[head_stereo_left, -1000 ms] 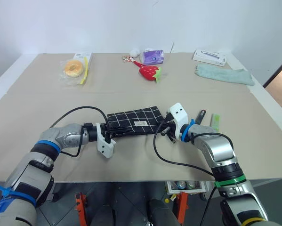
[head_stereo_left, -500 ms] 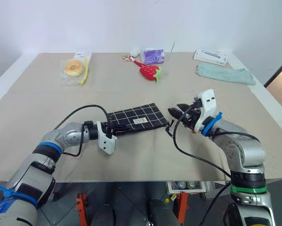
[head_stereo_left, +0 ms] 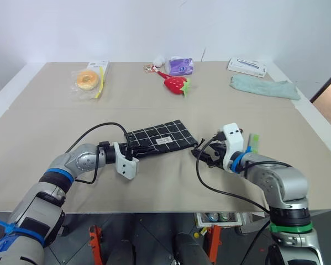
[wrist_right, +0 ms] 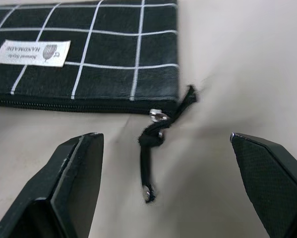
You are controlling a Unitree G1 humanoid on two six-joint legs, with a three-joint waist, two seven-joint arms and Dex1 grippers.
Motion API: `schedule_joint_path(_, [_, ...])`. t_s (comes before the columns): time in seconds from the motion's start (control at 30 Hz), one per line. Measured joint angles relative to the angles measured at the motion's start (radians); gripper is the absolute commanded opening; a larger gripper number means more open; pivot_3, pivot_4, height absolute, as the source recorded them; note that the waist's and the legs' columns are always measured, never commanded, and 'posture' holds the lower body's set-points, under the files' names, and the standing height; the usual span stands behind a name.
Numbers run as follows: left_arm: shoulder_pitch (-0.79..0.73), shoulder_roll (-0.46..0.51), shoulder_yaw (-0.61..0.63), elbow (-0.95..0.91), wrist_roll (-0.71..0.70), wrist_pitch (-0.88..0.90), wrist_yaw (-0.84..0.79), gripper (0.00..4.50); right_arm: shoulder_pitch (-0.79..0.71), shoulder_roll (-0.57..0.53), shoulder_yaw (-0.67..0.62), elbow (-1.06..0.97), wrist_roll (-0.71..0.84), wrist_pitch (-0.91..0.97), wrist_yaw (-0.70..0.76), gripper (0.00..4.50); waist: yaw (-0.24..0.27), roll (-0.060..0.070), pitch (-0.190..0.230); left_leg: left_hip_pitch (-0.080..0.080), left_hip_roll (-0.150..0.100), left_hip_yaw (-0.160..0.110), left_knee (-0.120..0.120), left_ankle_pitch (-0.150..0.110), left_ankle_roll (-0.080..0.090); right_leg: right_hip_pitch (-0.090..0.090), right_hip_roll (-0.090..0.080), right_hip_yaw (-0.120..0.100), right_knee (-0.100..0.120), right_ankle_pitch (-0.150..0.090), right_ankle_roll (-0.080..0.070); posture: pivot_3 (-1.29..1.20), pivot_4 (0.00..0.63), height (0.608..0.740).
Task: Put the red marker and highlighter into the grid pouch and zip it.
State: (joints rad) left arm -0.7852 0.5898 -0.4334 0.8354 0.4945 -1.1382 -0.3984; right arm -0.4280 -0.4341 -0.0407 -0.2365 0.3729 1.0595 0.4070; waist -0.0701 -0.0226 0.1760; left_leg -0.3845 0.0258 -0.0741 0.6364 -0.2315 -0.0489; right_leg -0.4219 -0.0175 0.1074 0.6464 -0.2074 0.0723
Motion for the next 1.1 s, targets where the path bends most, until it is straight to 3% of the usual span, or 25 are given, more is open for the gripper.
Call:
schedule_joint_path(0.13, [0.007,0.007,-0.005,-0.032,0.071,0.013,0.039,0.0,-0.013,0.007,0.038,0.035,-0.031,-0.055,-0.001,4.4,0.0,0.0,0.0,0.001,0.0,0.0,0.0,0.0,0.0,0.001,0.0,0.001,0.0,0.0,0.0,0.0,0.15,0.739])
schedule_joint_path(0.23, [0.007,0.015,-0.02,-0.05,0.141,0.022,0.085,0.0,-0.016,0.012,0.047,0.051,-0.043,-0.069,-0.001,3.61,0.0,0.004,-0.003,0.004,0.0,0.0,0.0,0.0,0.0,0.003,0.0,0.001,0.0,0.0,0.0,0.0,0.15,0.739])
schedule_joint_path(0.47, [0.003,0.02,-0.041,-0.062,0.215,0.047,0.125,0.0,-0.024,0.009,0.073,0.073,-0.063,-0.075,0.001,0.09,-0.004,0.009,-0.006,0.017,0.0,0.0,-0.002,0.0,0.0,0.014,0.001,0.001,0.0,-0.004,-0.006,0.0,0.15,0.739])
schedule_joint_path(1.1, [0.013,0.01,-0.023,-0.037,0.135,0.051,0.112,0.0,0.0,0.021,0.16,-0.024,-0.067,-0.101,0.069,0.09,-0.004,0.01,-0.007,0.015,0.0,0.0,-0.002,0.0,0.0,0.013,0.0,0.001,-0.001,-0.004,-0.005,0.0,0.15,0.739])
